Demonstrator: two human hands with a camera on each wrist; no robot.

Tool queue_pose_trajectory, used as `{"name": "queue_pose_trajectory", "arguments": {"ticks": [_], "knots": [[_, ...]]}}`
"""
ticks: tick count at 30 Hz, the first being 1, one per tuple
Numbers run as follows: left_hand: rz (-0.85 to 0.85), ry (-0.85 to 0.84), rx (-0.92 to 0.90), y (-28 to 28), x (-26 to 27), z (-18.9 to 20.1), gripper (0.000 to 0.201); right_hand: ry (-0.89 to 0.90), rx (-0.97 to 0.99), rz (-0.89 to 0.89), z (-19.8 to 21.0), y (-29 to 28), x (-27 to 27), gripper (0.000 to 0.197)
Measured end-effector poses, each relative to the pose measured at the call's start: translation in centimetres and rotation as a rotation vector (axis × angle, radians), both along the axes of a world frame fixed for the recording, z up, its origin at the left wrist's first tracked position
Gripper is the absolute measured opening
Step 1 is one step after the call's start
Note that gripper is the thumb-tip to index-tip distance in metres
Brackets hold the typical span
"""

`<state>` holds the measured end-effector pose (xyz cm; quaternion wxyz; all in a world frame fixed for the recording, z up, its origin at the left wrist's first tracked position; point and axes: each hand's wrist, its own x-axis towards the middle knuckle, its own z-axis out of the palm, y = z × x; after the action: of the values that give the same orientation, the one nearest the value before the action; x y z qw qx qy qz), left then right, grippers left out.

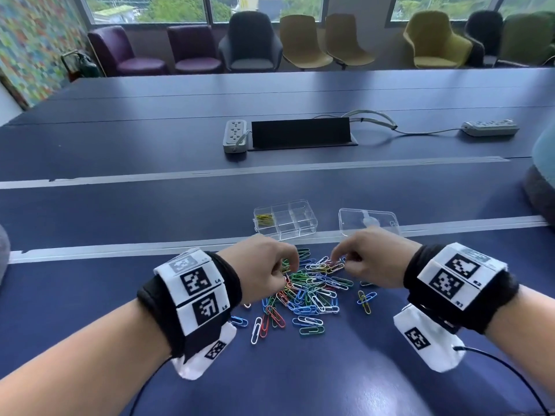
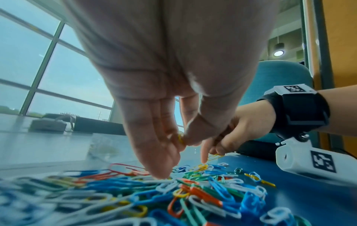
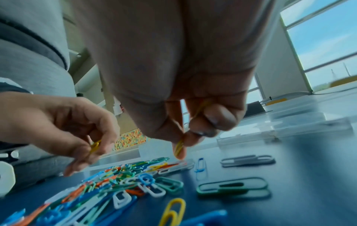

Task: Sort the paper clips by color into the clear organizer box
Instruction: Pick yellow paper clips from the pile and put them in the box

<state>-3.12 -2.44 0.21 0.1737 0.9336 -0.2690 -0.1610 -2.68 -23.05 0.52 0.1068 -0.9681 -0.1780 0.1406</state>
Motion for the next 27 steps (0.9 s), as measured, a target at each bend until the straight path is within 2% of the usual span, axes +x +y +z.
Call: {"name": "queue_pose_trajectory", "arguments": {"ticks": [3, 6, 11, 12, 15, 17, 19, 23, 27], "knots": [[0.035, 0.008, -0.008, -1.7, 0.7, -0.1, 0.011, 0.075, 0.034, -0.099, 0.1, -0.5, 0.0, 0.030], [0.067, 0.040, 0.008, -3.7, 1.3, -0.3, 0.018, 0.201, 0.154, -0.235, 0.0, -1.2, -0.1, 0.030], [0.065, -0.014, 0.086, -5.8, 2.2, -0.5, 0.006, 0.377, 0.358, -0.414, 0.1, -2.1, -0.6, 0.032], [0.054, -0.040, 0.108, -5.9, 2.4, -0.5, 0.006, 0.390, 0.378, -0.429, 0.2, -2.2, -0.7, 0.032], [-0.004, -0.106, 0.191, -6.2, 3.0, -0.7, 0.022, 0.402, 0.406, -0.487, 0.2, -2.6, -1.0, 0.029], [-0.012, -0.106, 0.219, -6.2, 3.2, -0.8, 0.023, 0.370, 0.349, -0.457, 0.0, -2.6, -1.2, 0.032], [-0.002, -0.104, 0.216, -6.0, 3.4, -0.8, 0.019, 0.286, 0.206, -0.320, -0.3, -2.8, -1.4, 0.031], [-0.013, -0.110, 0.218, -5.6, 3.3, -0.7, 0.017, 0.165, 0.016, -0.135, -0.8, -2.5, -2.1, 0.013], [0.020, -0.091, 0.171, -4.8, 3.1, -0.7, 0.015, 0.139, -0.010, -0.103, -1.0, -2.0, -2.0, 0.001]]}}
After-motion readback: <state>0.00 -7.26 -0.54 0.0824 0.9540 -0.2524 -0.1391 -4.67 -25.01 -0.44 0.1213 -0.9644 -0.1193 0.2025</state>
